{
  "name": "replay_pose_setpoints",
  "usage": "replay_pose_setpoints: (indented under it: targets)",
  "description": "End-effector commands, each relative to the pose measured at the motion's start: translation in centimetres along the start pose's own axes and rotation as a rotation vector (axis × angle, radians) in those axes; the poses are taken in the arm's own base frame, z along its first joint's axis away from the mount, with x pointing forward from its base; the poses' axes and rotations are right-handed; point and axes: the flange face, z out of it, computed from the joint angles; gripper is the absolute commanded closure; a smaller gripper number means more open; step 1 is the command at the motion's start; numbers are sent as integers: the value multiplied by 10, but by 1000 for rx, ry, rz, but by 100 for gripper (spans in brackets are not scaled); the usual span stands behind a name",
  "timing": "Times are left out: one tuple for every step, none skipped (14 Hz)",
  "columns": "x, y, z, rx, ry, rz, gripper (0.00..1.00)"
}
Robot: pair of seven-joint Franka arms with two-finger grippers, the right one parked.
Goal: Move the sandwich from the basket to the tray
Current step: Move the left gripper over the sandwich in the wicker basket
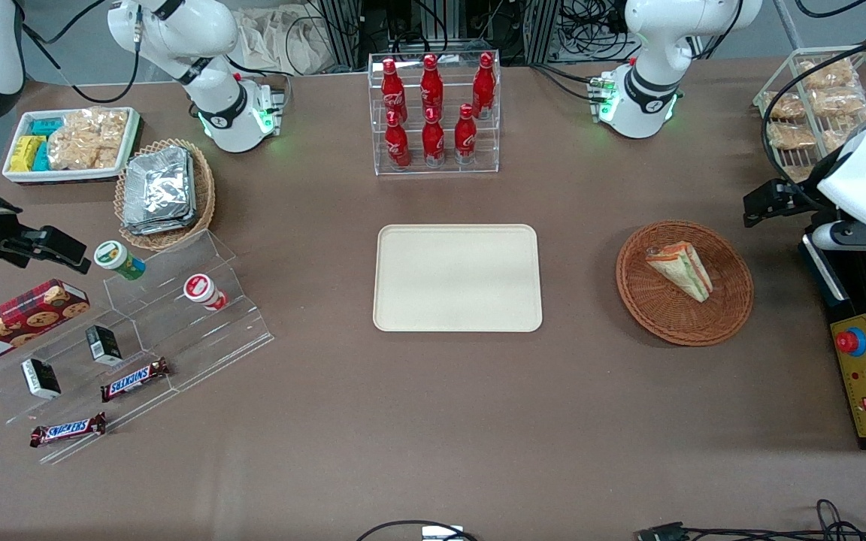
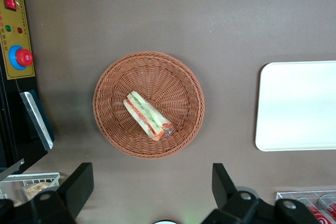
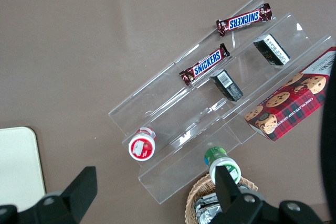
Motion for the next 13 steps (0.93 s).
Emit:
replay_pose_setpoints:
  targets:
    - [-7,-1,-5,-16,-18,-3,0]
    - [-7,-2,-5,-16,-25,-3,0]
    - [-7,-2,-4,-17,-28,-3,0]
    - [-7,-3,-4,-17,-28,0,0]
    - [-7,-3,-1,-15,-36,-2,0]
    - [-7,-4,1,-15,-41,-3,0]
    - [-6,-5,3,-14,-44,-6,0]
    - [-4,-6,10,-13,-56,-11,0]
    - [-3,-11,22,-7,-68,-20,0]
    - [-2,-16,31,-5,-64,-30,0]
    - [-3,-24,47,-6,-65,-45,0]
    - [-7,-29,56,-6,-49,-59,0]
    - [-11,-31,70,-10,-41,-69,0]
